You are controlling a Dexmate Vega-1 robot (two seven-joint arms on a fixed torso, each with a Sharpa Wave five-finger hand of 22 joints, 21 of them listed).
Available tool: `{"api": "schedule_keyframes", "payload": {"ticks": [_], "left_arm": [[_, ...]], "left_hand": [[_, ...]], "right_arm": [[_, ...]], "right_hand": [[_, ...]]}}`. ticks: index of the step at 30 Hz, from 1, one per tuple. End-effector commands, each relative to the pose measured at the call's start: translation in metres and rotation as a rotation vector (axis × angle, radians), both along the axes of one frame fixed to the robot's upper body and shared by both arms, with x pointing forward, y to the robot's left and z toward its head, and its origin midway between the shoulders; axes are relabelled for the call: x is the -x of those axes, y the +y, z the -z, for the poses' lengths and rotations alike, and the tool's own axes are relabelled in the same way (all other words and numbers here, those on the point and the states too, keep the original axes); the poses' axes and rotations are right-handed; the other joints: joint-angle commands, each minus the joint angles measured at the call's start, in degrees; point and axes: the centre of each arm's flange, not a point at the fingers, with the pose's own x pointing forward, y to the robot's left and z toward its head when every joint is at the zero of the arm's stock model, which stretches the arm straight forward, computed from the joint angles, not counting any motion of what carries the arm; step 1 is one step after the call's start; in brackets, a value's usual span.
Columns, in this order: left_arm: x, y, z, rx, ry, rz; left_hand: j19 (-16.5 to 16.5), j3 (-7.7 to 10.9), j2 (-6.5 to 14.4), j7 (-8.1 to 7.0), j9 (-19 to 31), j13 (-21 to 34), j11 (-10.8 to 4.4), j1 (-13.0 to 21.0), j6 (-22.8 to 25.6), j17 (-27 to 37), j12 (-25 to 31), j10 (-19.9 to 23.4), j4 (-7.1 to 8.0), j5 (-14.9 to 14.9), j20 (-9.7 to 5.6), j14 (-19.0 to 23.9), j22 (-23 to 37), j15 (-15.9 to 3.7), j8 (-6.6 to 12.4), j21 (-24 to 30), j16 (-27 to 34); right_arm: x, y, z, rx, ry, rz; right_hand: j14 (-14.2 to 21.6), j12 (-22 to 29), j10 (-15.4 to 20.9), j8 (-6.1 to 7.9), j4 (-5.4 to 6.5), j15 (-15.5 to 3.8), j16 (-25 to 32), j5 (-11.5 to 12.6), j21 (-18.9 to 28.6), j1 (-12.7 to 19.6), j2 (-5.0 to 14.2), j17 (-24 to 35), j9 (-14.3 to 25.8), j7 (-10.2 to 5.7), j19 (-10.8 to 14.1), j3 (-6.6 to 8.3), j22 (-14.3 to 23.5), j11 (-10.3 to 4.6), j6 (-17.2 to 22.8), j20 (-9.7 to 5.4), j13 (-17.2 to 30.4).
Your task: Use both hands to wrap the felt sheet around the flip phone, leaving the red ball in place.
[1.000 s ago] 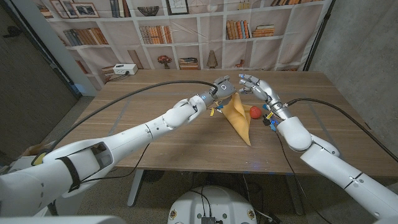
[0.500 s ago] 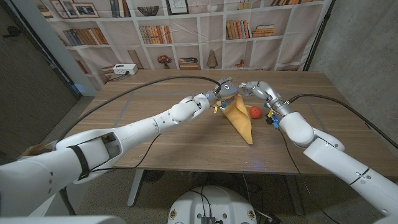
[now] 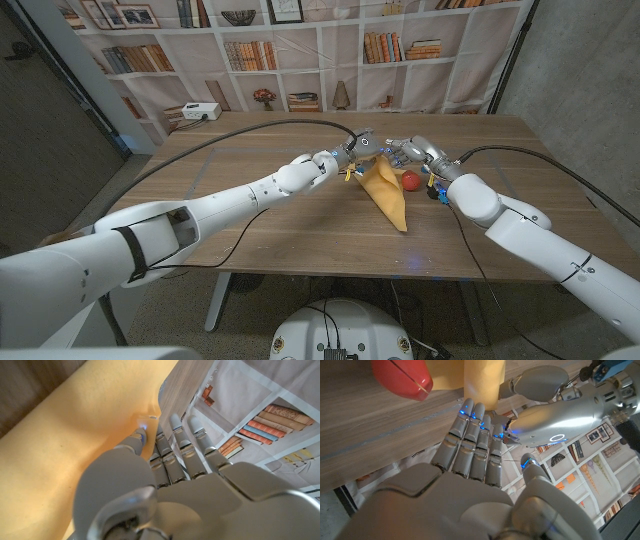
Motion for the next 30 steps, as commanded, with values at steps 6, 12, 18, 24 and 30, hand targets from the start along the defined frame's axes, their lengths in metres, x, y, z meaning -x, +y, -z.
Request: {"api": "schedule_keyframes", "payload": {"ticks": [6, 12, 18, 24, 30], "left_arm": [[-0.01, -0.009, 0.007, 0.009, -0.038, 0.019], [-0.014, -0.014, 0.011, 0.02, -0.027, 0.037], [-0.015, -0.021, 0.018, 0.019, -0.004, 0.045], [-0.017, -0.027, 0.026, 0.013, 0.023, 0.045], [-0.017, -0.03, 0.029, 0.01, 0.029, 0.042]], "left_hand": [[0.3, 0.35, 0.2, -3.07, 0.2, 0.0, -0.01, 0.1, 4.2, -0.8, -0.2, 0.6, -0.45, 0.0, -0.39, 0.1, 0.1, -8.55, 0.04, 0.6, -0.5], [0.8, -0.01, -0.5, -3.45, -0.1, -0.9, 0.12, 1.0, 4.0, -1.2, -0.5, 1.9, -2.07, -0.6, -0.76, 1.4, 0.0, -8.72, -0.78, 1.1, -0.1], [1.2, -0.11, -0.4, -3.53, -0.2, -1.4, 0.02, 1.4, 4.2, -1.4, -0.6, 2.5, -2.63, -0.9, -0.92, 1.9, 0.0, -8.7, -1.14, 1.4, 0.1], [1.4, -0.36, -0.5, -3.25, -0.3, -2.0, -0.19, 2.0, 4.0, -1.6, -1.0, 2.8, -3.6, -1.3, -1.15, 2.2, 0.0, -8.85, -1.87, 1.7, 0.2], [1.2, -0.8, -0.2, -3.83, -0.3, -2.6, -0.2, 2.9, 1.1, -2.0, -2.1, 1.9, -4.48, -1.8, -1.11, 2.1, 0.1, -8.66, -4.01, 2.2, 0.1]], "right_arm": [[-0.012, -0.001, 0.001, 0.033, 0.124, -0.012], [-0.011, -0.001, 0.001, 0.024, 0.119, -0.032], [-0.009, -0.002, 0.002, 0.006, 0.113, -0.073], [-0.009, -0.002, 0.005, -0.025, 0.099, -0.133], [-0.014, 0.003, 0.008, -0.03, 0.113, -0.175]], "right_hand": [[2.0, 0.1, 1.8, 0.1, 1.64, -0.19, 0.4, 0.4, 0.5, -2.0, -0.11, 0.2, 0.3, 0.55, 2.0, -0.62, 0.1, -0.08, 1.3, -0.32, -0.1], [-1.8, -0.6, 1.9, -0.5, 3.36, 0.08, -1.8, 0.9, -0.8, -2.9, 2.24, 0.2, 0.2, -0.62, -0.4, -0.01, 0.1, -1.39, 1.5, -0.48, -0.2], [-4.3, -1.7, 0.4, -1.55, 5.16, 0.35, -3.2, 1.2, -1.9, -2.7, 4.89, 0.4, 0.2, -1.39, -2.5, 1.56, 0.1, -2.01, 0.2, -0.62, -0.2], [-9.0, -2.2, -0.5, -2.13, 7.16, -1.03, -5.1, 1.2, -3.0, -1.5, 6.21, 0.6, 0.2, -2.17, -4.6, 4.32, 0.2, -2.93, -0.9, -0.31, -0.1], [-11.2, -1.3, 2.0, -2.01, 8.72, -1.73, -5.5, 1.0, -3.5, -1.2, 5.9, 0.8, 0.2, -1.95, -5.6, 5.56, 0.2, -3.57, -0.4, -0.22, -0.1]]}}
